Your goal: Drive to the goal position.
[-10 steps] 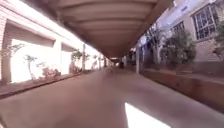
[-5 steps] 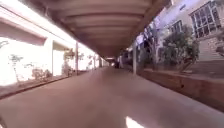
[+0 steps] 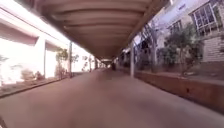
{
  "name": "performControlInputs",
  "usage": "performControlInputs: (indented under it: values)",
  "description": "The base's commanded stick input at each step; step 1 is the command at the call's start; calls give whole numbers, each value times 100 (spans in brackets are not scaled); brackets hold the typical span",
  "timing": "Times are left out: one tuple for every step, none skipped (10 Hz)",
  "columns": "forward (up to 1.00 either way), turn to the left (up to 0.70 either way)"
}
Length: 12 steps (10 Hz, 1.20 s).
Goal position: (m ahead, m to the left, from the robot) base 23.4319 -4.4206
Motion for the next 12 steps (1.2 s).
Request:
performControlInputs:
  values:
    - [85,0]
    - [85,0]
    - [85,0]
    - [85,0]
    - [85,0]
    - [85,0]
    - [85,0]
    - [85,0]
    - [85,0]
    - [85,0]
    - [85,0]
    - [85,0]
